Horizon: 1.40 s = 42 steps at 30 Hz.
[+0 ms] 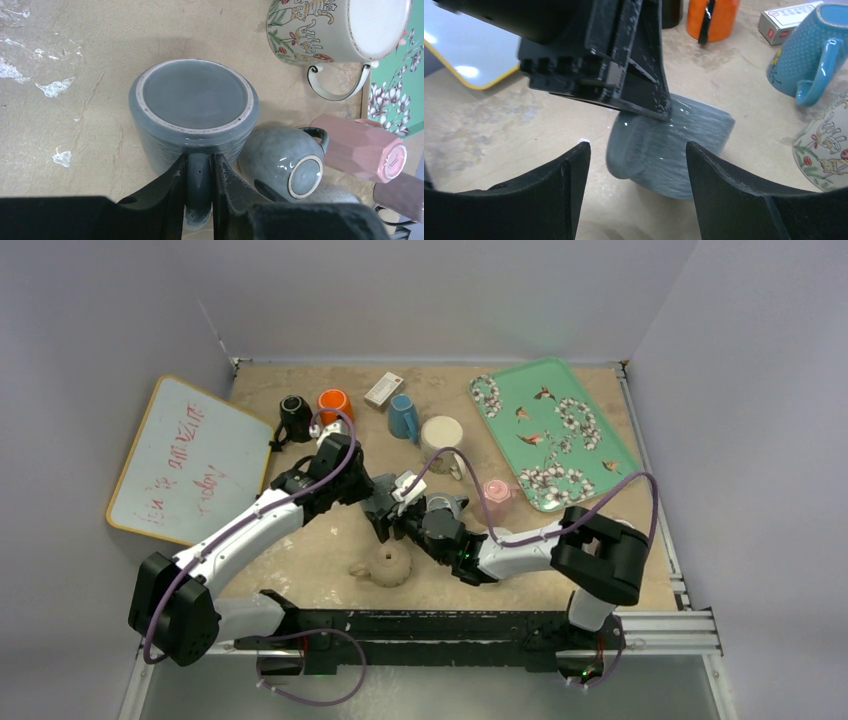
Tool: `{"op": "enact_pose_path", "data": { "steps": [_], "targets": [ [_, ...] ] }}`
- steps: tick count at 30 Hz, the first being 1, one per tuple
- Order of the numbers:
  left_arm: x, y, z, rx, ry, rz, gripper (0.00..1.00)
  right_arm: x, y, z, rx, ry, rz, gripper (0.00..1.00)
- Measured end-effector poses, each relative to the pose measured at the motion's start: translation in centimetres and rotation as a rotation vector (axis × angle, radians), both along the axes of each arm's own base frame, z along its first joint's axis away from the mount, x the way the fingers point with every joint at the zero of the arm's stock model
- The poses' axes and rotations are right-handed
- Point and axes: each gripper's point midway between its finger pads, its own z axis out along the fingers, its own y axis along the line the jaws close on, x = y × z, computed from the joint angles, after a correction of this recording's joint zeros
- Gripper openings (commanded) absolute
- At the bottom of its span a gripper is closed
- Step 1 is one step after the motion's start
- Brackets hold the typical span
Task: Turn the mug right side up
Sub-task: Turn over the cup at the center of the board.
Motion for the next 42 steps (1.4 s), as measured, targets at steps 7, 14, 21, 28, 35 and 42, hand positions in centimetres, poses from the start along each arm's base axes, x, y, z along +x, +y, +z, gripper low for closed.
{"op": "enact_pose_path", "data": {
  "steps": [7,14,21,28,35,42],
  "targets": [
    [0.0,0.0,0.0,-0.001,0.003,0.003,0.0,1.0,0.4,-1.9,-0.046,-0.004,-0.049,0.69],
    [0.1,-0.2,-0.1,-0.012,0.017,0.01,0.0,1.1,1.0,-2.4,-0.063,-0.012,-0.059,0.68],
    [0.2,-0.5,-0.1,-0.029,0.029,0.017,0.0,1.8,1.5,-2.2,-0.08,-0.018,-0.089,0.63],
    [0.2,-0.4,-0.1,-0.028,0.037,0.024,0.0,2.4,1.1,-2.4,-0.106,-0.025,-0.134,0.51],
    [0.3,-0.2,-0.1,-0.031,0.043,0.036,0.0,2.3,1.8,-2.6,-0.112,-0.024,-0.128,0.39],
    [0.3,-0.2,-0.1,-0.032,0.044,0.036,0.0,2.5,2.8,-2.6,-0.118,-0.018,-0.127,0.44]
  ]
}}
